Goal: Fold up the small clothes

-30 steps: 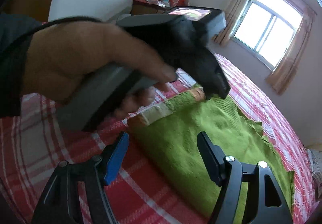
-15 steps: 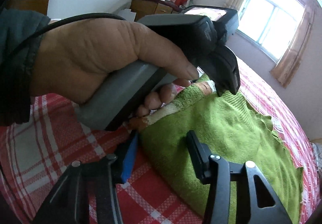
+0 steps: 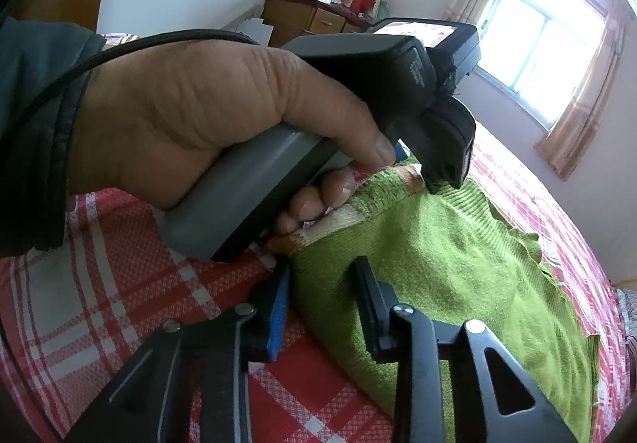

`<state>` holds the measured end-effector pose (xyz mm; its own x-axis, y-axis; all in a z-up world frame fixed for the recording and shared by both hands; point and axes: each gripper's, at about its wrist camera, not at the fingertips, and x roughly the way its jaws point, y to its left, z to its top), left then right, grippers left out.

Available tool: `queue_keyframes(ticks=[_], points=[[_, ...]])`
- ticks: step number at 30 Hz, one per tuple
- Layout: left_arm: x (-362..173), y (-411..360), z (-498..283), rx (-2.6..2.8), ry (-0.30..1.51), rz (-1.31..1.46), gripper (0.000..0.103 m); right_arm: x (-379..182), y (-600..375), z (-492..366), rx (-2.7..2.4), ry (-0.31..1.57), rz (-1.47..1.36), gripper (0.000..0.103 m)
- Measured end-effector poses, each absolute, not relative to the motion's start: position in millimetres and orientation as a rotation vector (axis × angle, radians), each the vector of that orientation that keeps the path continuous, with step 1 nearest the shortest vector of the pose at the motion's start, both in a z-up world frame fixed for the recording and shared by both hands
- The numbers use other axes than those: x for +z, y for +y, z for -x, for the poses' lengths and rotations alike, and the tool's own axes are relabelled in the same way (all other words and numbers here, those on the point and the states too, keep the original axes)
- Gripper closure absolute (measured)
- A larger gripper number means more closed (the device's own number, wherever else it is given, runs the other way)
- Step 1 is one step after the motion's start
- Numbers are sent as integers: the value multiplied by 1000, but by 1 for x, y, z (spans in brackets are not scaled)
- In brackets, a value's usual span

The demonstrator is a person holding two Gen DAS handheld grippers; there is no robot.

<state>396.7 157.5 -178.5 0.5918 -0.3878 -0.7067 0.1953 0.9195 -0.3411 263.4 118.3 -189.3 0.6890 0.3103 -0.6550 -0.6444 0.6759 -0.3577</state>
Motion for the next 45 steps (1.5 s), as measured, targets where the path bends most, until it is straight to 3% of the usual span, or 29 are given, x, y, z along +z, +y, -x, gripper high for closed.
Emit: queue_keyframes(ticks=[13, 27, 45], points=[[-168, 177, -398, -401, 903, 484, 86, -166, 90, -271, 630, 589, 445, 92], [-102, 125, -390, -449, 822, 485, 87, -120, 3, -270, 635, 561, 157, 93], [-65, 25, -389, -572, 781, 426, 87, -90, -111, -259, 581, 511, -59, 93]])
